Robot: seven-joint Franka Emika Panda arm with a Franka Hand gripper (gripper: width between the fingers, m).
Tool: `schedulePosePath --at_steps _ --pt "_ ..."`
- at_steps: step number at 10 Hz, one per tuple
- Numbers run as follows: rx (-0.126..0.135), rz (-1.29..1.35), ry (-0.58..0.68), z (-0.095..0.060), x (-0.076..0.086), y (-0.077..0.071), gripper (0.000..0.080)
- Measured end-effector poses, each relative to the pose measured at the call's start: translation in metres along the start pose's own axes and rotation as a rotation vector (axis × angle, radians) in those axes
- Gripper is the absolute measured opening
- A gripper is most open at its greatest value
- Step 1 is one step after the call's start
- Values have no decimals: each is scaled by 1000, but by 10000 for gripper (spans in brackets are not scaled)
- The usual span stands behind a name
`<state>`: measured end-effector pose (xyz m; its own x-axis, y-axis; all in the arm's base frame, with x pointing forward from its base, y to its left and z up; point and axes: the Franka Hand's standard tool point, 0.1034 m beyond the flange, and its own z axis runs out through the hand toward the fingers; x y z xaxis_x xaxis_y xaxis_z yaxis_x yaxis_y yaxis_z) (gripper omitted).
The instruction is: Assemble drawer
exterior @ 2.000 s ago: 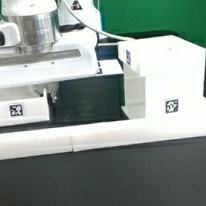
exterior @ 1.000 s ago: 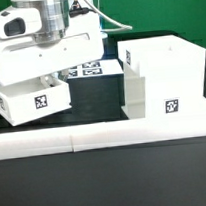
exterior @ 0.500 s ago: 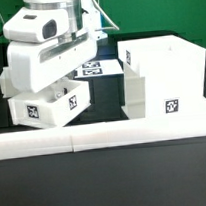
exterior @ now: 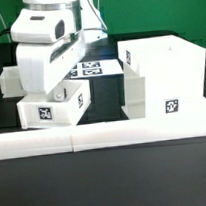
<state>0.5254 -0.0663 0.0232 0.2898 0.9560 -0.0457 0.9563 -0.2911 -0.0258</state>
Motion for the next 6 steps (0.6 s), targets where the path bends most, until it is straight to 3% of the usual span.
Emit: schedulePosePath --at_steps 2,4,6 --pt "-2 -143 -18 0 1 0 41" --pt "10 -179 -20 1 14 1 41" --pt "11 -180 -19 3 15 3 41"
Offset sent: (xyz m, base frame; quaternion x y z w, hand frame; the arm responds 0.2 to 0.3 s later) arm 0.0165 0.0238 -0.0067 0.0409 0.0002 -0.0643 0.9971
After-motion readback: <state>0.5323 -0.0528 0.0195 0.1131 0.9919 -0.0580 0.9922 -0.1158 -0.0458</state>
